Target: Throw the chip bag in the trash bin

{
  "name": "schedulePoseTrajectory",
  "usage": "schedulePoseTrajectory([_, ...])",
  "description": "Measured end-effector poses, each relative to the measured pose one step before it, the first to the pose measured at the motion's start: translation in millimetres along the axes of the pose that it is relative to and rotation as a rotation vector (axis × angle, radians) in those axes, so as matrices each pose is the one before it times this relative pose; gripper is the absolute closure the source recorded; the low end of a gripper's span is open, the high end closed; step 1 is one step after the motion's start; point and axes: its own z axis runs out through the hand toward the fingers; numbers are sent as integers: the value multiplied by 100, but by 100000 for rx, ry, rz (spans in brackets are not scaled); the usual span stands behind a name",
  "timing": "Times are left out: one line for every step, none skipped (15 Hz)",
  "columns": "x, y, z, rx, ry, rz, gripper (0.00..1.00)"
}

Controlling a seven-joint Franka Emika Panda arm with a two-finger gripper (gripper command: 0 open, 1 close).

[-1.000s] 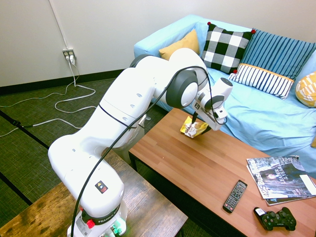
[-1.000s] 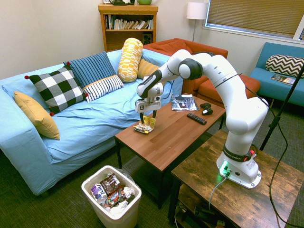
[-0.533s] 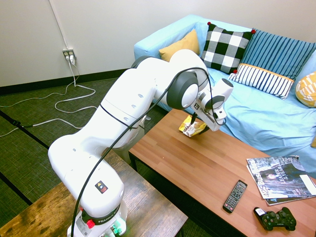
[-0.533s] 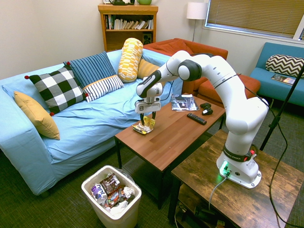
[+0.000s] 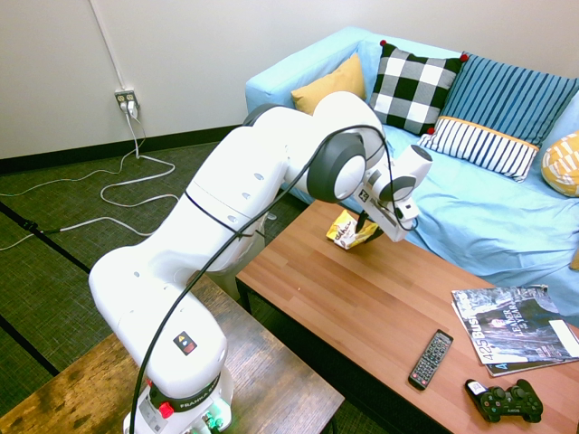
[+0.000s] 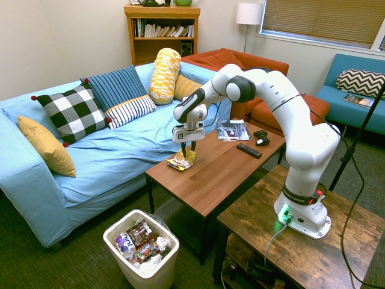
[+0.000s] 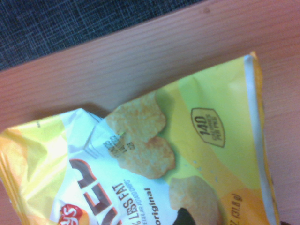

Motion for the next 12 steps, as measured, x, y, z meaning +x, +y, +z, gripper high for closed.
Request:
schedulePoseTrajectory([60,42,-18,-23,75,-98,100])
schedulePoseTrajectory([110,79,-30,6,70,-138,100])
schedulePoseTrajectory([140,101,-37,76,6,-264,100])
schedulePoseTrajectory([197,144,-58,96,19,-296,100])
schedulePoseTrajectory([203,144,-103,178,24,-292,100])
schedulePoseTrajectory([156,99,-175,324,23,-417,100])
schedulePoseTrajectory([58,32,-284,527,89,-554,100])
schedulePoseTrajectory([-92,-39,-558,984,158,-743,100])
schedulePoseTrajectory([-262,-141,-1047,1592,557,-1037,100])
schedulePoseTrajectory([-638,-212,-1747,2033,974,-1301,100])
schedulePoseTrajectory([-1095,-363,-2203,2467,1119,-1705,100])
schedulePoseTrajectory([-1654,-644,-2445,2464,1048,-2435,100])
